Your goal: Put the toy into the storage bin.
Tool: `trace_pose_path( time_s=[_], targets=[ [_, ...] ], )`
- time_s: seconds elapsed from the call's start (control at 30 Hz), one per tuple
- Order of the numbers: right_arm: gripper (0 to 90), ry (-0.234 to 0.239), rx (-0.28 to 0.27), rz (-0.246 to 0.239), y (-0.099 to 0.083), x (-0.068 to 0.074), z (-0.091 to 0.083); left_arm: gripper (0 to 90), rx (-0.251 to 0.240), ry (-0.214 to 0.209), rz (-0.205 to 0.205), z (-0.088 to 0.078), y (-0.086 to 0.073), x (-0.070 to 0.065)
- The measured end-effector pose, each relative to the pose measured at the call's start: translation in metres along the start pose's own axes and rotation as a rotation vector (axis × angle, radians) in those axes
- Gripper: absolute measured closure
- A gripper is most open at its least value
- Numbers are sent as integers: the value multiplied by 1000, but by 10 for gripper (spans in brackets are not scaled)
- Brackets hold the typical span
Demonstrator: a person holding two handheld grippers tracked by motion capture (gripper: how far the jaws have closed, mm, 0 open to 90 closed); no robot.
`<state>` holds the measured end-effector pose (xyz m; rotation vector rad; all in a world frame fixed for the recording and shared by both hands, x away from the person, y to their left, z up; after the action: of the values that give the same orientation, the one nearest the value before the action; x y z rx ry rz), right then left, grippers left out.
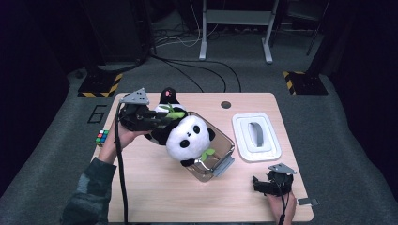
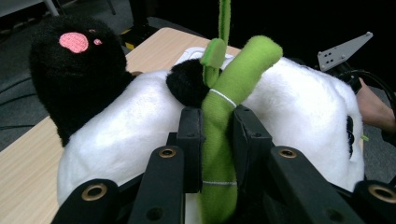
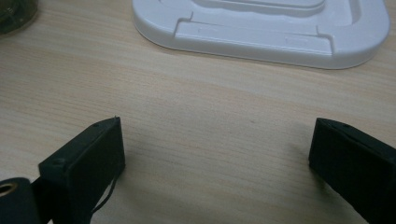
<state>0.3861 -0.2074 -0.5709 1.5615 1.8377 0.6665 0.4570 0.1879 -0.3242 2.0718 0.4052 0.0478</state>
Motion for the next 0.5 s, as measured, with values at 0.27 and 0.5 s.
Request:
trace_pose_path(
  time_s=[0.27,0.5],
  targets=[
    [27,0,0,0,0,0,0,750,2,-47,-6,13,4,4],
    [27,0,0,0,0,0,0,750,10,-65,-1,26,7,9]
  ],
)
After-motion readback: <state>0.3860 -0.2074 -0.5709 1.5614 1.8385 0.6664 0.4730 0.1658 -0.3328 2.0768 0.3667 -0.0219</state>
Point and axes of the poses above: each handheld gripper's, and its own axes: z roughly forward along the jaws, y roughly out of its top, x roughly to its left, the point moved 6 cm from there along z, roughly forward along the jaws, and after that the axes turned 12 degrees about -y, right-handed, at the moved point
